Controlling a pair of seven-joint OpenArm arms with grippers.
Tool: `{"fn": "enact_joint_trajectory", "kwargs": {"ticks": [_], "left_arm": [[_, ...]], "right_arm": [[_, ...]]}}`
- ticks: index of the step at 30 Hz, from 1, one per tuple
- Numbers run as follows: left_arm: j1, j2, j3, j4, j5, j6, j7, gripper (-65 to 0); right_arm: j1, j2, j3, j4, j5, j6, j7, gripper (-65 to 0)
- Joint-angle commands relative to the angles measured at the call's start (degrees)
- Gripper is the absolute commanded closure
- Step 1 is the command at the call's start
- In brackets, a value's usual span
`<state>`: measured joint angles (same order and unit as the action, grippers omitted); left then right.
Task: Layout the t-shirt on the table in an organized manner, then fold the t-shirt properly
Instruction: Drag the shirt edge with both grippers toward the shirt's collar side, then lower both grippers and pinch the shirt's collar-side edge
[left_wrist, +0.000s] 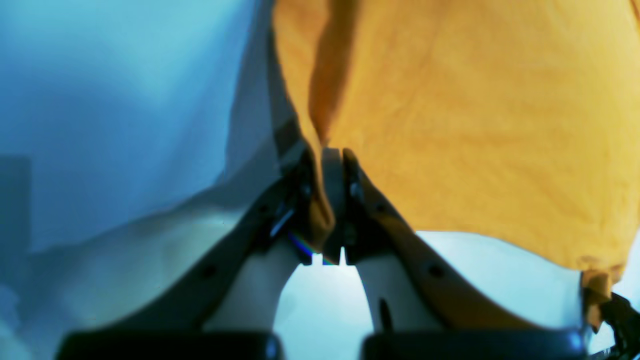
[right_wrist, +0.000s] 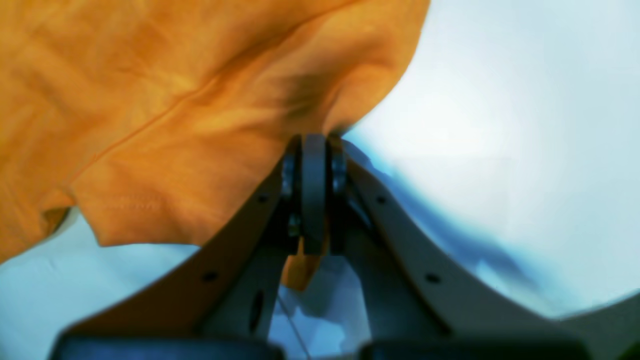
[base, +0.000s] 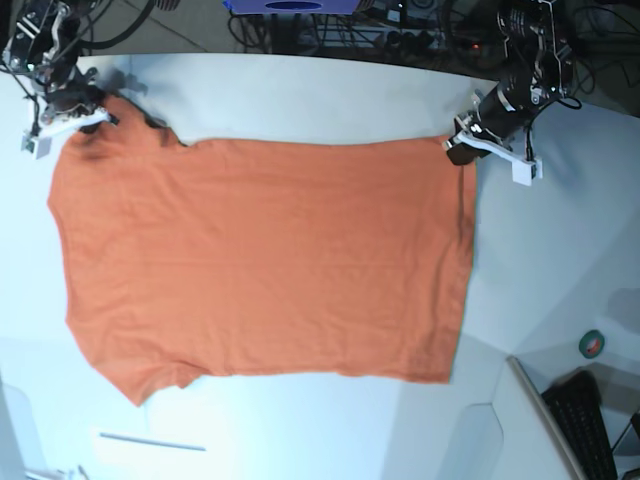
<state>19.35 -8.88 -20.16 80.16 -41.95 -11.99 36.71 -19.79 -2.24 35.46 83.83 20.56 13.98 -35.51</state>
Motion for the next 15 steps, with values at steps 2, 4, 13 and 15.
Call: {"fn": "enact_joint_trajectory", "kwargs": {"ticks": [2,4,13,15], "left_arm": [[1.35,-0.65,-1.51,3.84,-0.38,2.19,-0.53,0.0],[2.67,-0.57,-1.95,6.48,-0.38,2.89,-0.53,0.0],[3.11,-0.39,-2.3,9.73,-0.73,2.98,2.63,0.0],[0.38,-0.3,-2.3,9.82,-0.73,3.07,6.41,0.0]], "right_arm": [[-0.21,0.35,0.1,3.86,0.59,0.13,-2.08,0.0],[-0.47,0.17,0.1,6.76,0.59,0.13,-4.27,0.0],[2.25,-1.67,-0.08,14.67,0.59,0.13,-12.98,0.0],[4.27,-1.58,-0.08,14.67,0.5,-0.04,-14.03,0.0]]}}
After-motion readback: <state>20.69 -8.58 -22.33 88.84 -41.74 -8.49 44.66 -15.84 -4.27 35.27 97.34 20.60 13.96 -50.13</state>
